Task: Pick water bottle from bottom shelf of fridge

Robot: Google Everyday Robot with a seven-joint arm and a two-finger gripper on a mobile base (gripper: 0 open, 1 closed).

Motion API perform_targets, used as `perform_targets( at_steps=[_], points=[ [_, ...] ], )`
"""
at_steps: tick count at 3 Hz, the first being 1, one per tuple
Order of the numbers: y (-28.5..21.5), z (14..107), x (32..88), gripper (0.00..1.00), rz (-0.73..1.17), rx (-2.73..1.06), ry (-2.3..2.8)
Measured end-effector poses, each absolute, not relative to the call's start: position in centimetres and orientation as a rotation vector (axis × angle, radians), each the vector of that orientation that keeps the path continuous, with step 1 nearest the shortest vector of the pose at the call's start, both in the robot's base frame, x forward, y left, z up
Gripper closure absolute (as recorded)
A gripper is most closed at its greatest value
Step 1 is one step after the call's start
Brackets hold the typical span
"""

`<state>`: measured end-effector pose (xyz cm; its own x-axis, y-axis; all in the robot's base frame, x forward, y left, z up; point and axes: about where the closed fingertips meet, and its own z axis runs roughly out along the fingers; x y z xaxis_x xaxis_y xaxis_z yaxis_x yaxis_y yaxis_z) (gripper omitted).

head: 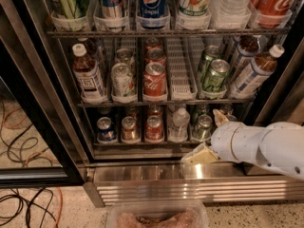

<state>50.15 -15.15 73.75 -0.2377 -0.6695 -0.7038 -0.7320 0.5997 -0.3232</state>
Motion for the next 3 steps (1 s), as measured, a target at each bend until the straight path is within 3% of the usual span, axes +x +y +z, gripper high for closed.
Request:
perform_targets(
  at_steps=[3],
  points=[
    [-12.1, 67.2, 52.7, 0.00, 0.132, -1.185, 1.927]
  ],
)
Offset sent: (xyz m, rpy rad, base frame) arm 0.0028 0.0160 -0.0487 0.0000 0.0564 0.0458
